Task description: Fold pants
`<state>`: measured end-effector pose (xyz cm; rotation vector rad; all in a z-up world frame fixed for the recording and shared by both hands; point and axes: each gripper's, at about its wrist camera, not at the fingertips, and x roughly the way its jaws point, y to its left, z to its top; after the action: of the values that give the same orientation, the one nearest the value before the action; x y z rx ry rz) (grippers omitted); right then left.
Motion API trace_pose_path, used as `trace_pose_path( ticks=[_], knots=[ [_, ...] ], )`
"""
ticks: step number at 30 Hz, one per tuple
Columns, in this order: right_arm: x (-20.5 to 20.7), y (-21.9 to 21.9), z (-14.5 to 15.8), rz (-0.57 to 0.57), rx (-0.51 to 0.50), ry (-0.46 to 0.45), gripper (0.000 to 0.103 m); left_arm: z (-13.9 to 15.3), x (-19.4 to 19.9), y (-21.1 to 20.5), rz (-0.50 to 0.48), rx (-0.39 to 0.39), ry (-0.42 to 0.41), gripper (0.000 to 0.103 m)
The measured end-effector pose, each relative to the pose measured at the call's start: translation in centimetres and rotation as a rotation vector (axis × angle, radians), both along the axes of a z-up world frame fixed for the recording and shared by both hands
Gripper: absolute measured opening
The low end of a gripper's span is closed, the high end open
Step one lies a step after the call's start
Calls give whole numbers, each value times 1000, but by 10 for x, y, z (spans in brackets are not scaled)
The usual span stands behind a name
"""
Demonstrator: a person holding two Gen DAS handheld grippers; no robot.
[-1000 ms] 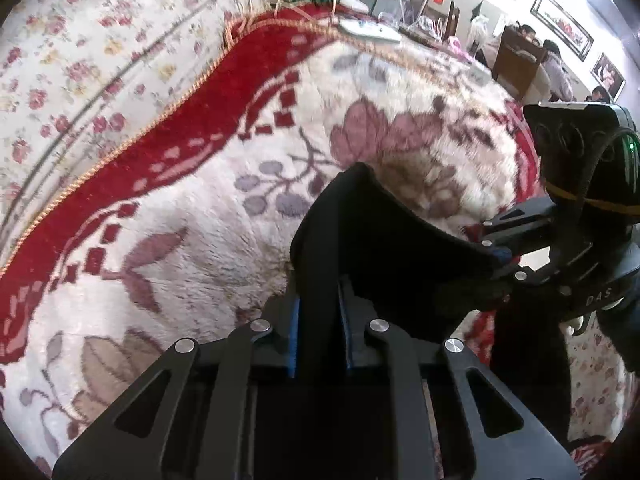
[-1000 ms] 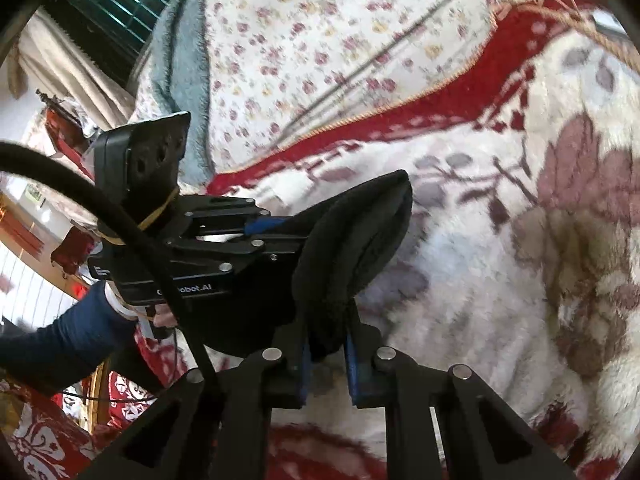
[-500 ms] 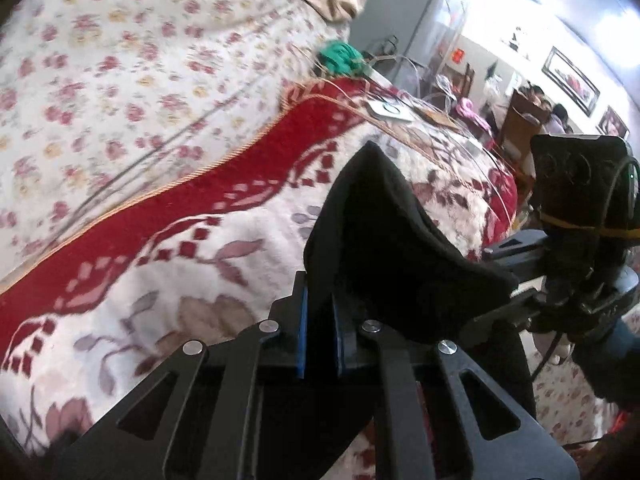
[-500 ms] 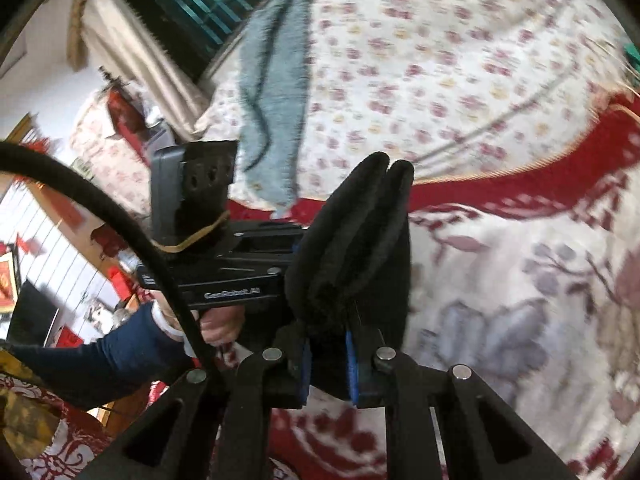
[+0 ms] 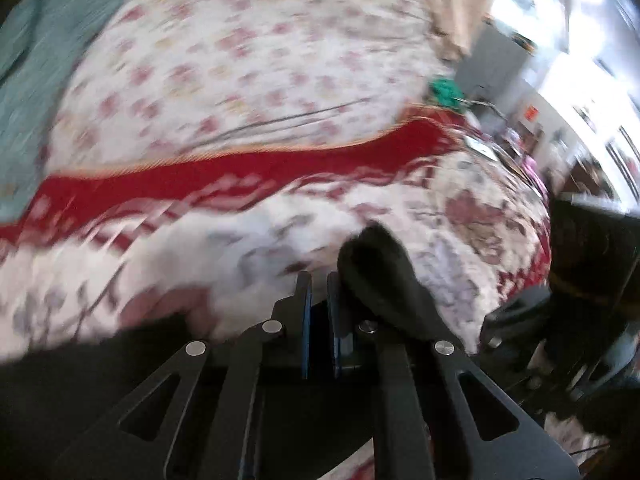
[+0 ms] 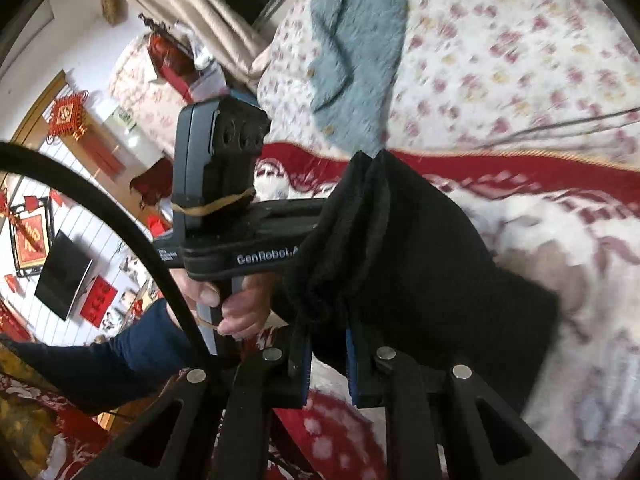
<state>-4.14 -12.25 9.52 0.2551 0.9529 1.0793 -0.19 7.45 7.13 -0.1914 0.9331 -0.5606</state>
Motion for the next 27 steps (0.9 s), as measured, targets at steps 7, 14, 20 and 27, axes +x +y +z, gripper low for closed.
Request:
trace_pose_path(
  ticks=[7, 14, 20, 27],
  knots=[
    [16, 61, -67, -8, -117, 90, 16, -20, -19, 70, 202, -47, 123, 19],
    [-1, 22, -24, -33, 1, 65, 48, -7, -50, 61, 217, -62, 93, 57],
    [-8, -61, -13, -237, -5, 54, 49, -12, -70, 30, 252, 63, 60, 57],
    [6, -103, -44, -408, -27, 127, 51, -26, -70, -2, 273, 167, 51, 57]
  ],
)
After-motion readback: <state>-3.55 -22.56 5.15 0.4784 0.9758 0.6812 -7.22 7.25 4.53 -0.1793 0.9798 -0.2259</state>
